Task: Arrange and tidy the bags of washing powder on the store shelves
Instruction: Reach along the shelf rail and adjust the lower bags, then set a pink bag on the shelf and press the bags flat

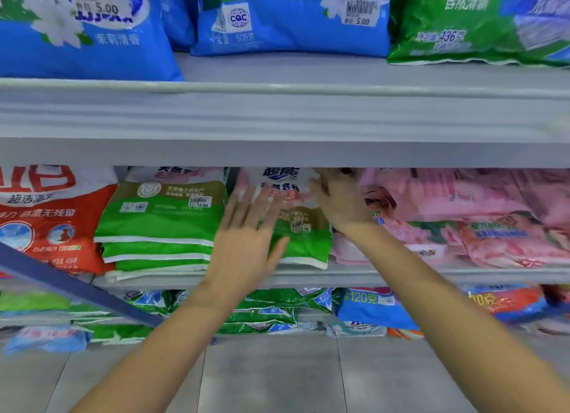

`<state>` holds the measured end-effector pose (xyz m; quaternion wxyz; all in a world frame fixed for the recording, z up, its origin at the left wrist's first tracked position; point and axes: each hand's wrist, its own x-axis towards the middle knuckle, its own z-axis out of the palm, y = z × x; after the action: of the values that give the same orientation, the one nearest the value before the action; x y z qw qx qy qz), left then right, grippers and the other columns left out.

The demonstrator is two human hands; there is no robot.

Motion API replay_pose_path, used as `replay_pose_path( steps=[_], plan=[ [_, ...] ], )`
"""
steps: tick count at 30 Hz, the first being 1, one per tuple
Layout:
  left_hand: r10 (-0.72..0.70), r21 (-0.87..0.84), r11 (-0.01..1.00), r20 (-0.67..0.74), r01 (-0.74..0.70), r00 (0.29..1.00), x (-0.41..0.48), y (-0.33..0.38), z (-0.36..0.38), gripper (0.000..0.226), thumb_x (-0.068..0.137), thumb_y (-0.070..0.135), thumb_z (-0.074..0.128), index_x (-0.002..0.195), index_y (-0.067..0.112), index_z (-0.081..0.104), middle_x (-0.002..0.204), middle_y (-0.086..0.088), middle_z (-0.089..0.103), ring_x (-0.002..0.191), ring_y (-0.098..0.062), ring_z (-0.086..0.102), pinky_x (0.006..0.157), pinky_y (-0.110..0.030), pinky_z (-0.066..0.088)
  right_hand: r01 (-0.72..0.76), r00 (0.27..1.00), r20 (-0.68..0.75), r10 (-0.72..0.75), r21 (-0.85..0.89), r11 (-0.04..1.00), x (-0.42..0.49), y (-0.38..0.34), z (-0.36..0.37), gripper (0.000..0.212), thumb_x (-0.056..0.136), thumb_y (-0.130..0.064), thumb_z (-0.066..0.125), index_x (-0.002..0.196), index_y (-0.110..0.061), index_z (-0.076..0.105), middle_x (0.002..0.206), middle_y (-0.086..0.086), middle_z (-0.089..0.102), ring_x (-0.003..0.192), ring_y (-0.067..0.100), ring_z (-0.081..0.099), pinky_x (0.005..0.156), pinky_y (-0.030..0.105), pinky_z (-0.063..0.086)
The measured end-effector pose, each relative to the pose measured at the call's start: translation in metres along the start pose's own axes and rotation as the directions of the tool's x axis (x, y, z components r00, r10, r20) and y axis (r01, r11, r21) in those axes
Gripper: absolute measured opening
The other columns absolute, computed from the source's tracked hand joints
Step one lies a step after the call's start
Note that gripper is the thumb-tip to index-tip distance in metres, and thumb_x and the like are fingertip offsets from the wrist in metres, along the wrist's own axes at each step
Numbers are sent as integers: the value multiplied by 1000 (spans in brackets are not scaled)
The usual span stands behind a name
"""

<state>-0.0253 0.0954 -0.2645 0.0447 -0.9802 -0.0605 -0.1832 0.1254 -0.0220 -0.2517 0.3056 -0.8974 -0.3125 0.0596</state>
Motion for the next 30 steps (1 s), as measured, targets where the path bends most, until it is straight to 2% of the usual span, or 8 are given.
replay_pose_path(
  steps=[2,5,10,16,19,23,27,30],
  plan=[
    [-59,71,996,-20,60,998,14,-24,-2,66,88,52,37,128,3,55,136,-22,51,124,-40,50,108,-52,30,-20,999,47,19,20,1000,-29,-9,10,58,95,-48,36,136,-8,46,139,20,46,129,33,43,106,39,35],
    [-59,135,990,214,30,975,21,-42,2,71,89,54,29,122,0,59,121,-23,62,112,-40,59,99,-60,39,49,999,20,-46,-199,979,-60,-17,37,78,84,-62,28,133,-5,50,139,26,46,130,42,41,103,54,38],
    [-122,178,981,258,77,958,22,-49,6,68,90,53,24,95,2,69,108,-19,68,113,-32,59,99,-56,36,145,987,102,-122,-259,955,-21,-8,29,58,98,-48,32,143,-13,35,152,13,29,142,32,20,111,49,31],
    [-164,216,970,253,109,954,19,-47,11,69,95,52,15,113,6,63,128,-14,60,131,-27,43,107,-53,21,140,989,100,-109,-397,907,-35,-7,32,70,92,-57,10,141,-16,41,145,12,43,138,31,32,112,51,27],
    [-133,194,977,255,84,958,20,-49,10,66,95,50,18,105,6,66,121,-15,63,126,-29,48,107,-53,19,153,969,-126,-214,-380,912,-63,7,14,51,90,-44,36,123,-12,59,125,14,61,119,32,55,102,56,40],
    [-96,92,992,160,82,982,10,-44,-3,56,93,45,33,105,4,68,111,-18,67,114,-32,58,108,-57,25,12,912,-373,-172,-394,919,-93,49,-41,41,80,-16,59,120,-5,57,123,17,59,116,34,53,98,52,43],
    [-165,-80,982,101,174,981,-6,-19,-22,57,90,47,32,114,8,66,119,-13,65,113,-30,59,108,-54,25,-188,912,-409,-8,-436,880,-100,99,-95,58,78,-31,68,125,0,53,129,23,54,121,42,49,101,55,40],
    [-207,-157,961,133,227,969,-11,2,-23,61,90,51,28,109,9,67,118,-11,66,109,-31,61,106,-55,30,-197,937,-348,17,-488,850,-91,122,-114,78,69,-52,68,121,4,56,125,28,55,117,47,51,97,58,41]
  ],
)
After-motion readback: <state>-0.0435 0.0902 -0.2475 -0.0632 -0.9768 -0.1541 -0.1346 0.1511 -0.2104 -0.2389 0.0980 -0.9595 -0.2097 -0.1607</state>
